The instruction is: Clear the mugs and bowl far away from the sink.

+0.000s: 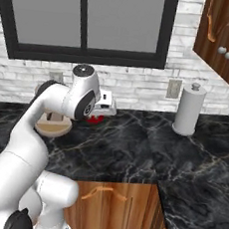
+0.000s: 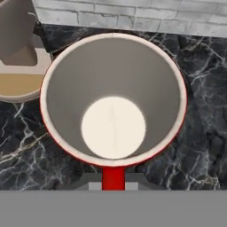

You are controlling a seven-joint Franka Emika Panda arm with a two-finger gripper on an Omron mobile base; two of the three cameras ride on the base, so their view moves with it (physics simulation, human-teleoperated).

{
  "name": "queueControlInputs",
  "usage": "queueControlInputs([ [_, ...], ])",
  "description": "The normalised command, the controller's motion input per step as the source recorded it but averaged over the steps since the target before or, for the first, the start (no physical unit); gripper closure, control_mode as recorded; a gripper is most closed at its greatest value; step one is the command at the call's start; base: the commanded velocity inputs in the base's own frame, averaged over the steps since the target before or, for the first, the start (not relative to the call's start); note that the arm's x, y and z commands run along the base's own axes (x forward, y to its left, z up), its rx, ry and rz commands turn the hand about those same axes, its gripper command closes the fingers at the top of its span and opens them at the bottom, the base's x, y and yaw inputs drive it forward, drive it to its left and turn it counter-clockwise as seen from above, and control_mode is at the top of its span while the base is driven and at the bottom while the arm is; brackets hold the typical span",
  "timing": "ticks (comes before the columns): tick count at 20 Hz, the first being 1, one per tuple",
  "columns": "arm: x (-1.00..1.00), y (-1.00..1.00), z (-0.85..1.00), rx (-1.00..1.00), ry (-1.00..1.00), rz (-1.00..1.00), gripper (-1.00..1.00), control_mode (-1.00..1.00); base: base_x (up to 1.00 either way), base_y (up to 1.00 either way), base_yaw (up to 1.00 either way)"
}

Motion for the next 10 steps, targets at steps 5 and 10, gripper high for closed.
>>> queueControlInputs([
  [5, 0.48, -0.35, -0.25, 0.00, 0.00, 0.03, 1.00, -1.00, 0.00, 0.00, 0.00],
  [10, 0.44, -0.33, -0.20, 0.00, 0.00, 0.04, 1.00, -1.00, 0.00, 0.00, 0.00],
])
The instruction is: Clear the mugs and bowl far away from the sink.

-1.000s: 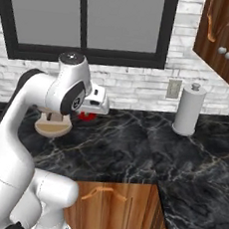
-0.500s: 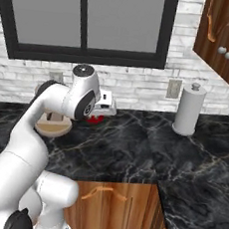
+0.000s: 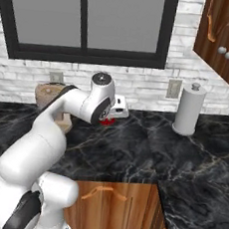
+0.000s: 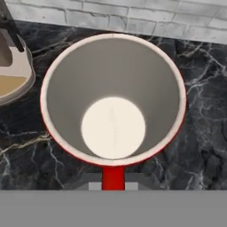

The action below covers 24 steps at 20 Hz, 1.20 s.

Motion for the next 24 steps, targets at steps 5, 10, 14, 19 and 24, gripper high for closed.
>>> queueControlInputs([
  [5, 0.41, -0.20, -0.16, -0.02, 0.00, 0.01, 1.00, -1.00, 0.00, 0.00, 0.00],
  [10, 0.47, -0.05, -0.26, -0.05, 0.00, 0.00, 1.00, -1.00, 0.00, 0.00, 0.00],
  [14, 0.59, -0.08, -0.27, -0.03, 0.00, 0.00, 1.00, -1.00, 0.00, 0.00, 0.00],
  [19, 0.43, -0.19, -0.19, 0.00, 0.00, 0.00, 1.00, -1.00, 0.00, 0.00, 0.00],
  [24, 0.22, -0.18, -0.18, 0.00, 0.00, 0.00, 1.00, -1.00, 0.00, 0.00, 0.00],
])
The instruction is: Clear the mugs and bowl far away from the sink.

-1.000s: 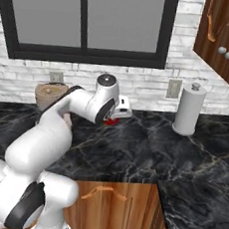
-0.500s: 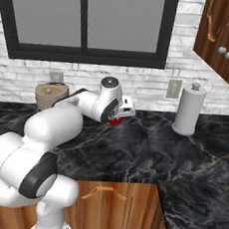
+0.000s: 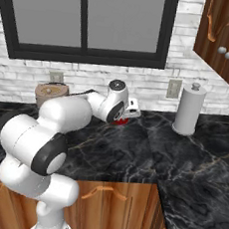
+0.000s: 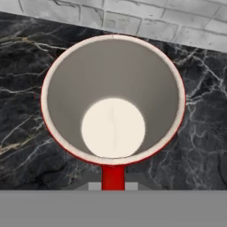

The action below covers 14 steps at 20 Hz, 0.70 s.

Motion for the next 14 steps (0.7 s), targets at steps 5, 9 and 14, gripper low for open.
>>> queueControlInputs([
  [5, 0.24, -0.26, -0.23, 0.00, 0.00, 0.00, 1.00, -1.00, 0.00, 0.00, 0.00],
  [9, 0.35, -0.16, -0.29, 0.00, 0.00, 0.00, 1.00, -1.00, 0.00, 0.00, 0.00],
  [14, 0.40, -0.17, -0.27, 0.00, 0.00, 0.00, 1.00, -1.00, 0.00, 0.00, 0.00],
])
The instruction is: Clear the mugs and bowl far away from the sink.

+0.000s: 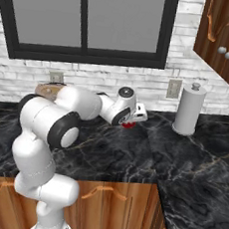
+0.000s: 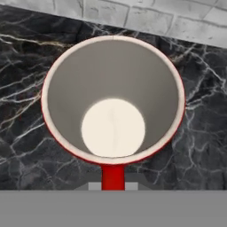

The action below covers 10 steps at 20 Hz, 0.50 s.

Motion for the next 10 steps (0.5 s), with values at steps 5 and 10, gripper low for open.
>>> queueControlInputs([
  [5, 0.29, -0.10, -0.23, 0.00, 0.00, 0.00, 1.00, -1.00, 0.00, 0.00, 0.00],
  [10, 0.21, 0.00, -0.23, 0.00, 0.00, 0.02, 1.00, -1.00, 0.00, 0.00, 0.00],
])
